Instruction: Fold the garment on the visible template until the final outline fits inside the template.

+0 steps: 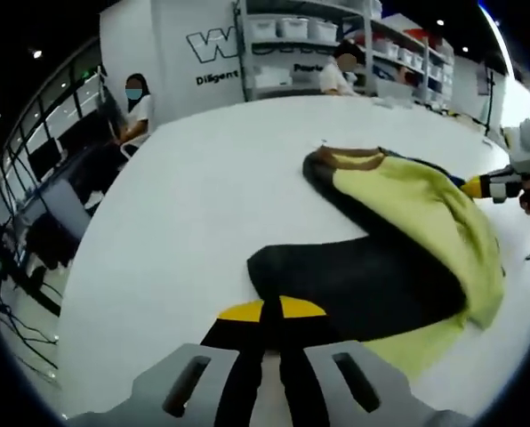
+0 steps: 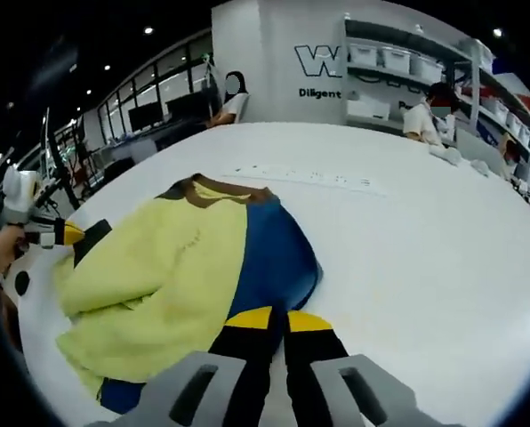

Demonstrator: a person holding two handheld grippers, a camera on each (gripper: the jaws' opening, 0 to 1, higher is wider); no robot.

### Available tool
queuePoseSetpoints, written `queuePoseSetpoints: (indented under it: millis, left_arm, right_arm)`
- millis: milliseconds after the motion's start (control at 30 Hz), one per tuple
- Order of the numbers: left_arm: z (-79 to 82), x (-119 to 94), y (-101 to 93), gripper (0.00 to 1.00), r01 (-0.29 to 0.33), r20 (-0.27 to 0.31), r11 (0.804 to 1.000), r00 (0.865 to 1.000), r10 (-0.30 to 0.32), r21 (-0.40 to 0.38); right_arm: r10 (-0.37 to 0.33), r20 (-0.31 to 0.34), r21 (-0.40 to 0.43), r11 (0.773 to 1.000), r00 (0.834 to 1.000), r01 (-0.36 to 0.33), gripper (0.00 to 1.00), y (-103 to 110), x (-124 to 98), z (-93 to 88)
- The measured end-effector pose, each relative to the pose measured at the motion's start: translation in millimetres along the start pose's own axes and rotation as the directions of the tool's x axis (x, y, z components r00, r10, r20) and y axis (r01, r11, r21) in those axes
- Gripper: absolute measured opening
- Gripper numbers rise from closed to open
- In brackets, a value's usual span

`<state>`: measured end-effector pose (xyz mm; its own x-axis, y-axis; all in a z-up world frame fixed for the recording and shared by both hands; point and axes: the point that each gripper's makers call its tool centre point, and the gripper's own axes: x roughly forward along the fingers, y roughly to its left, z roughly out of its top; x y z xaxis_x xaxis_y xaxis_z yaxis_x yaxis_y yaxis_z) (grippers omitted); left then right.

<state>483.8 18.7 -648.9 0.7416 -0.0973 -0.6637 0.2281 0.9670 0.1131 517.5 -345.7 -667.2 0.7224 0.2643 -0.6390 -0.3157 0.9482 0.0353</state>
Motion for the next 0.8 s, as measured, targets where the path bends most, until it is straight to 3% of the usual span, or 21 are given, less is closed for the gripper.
queuePoseSetpoints:
  millis: [133, 233, 500, 800]
  left_arm:
    - [-1.5, -3.1, 12.8, 0.03, -0.025, 0.0, 1.0, 1.0, 0.025, -0.014]
    - [-5.4, -4.2, 17.6, 0.03, -0.024, 0.002, 0.997, 1.0, 0.025, -0.069]
    - [-15.5, -8.6, 26.6, 0.03, -0.025, -0.006, 0.99, 1.0, 0.024, -0.137]
    - [-24.4, -19.7, 52.4, 0.03, -0.093, -0.025, 0.985, 0.996, 0.091, -0.146]
  right_arm:
    - [-0.006, -0.006, -0.003, 1.0, 1.0, 0.006, 0.0, -6.7, -0.4, -0.2]
    - [-0.005, -0.014, -0.014, 1.0, 1.0, 0.004, 0.0, -6.5, -0.9, -0.6]
    - [-0.017, -0.037, -0.091, 0.996, 0.999, 0.013, 0.0, -11.9, 1.5, 3.3]
    - [-0.029, -0.054, -0.135, 0.991, 0.998, 0.022, 0.0, -19.1, 7.1, 7.9]
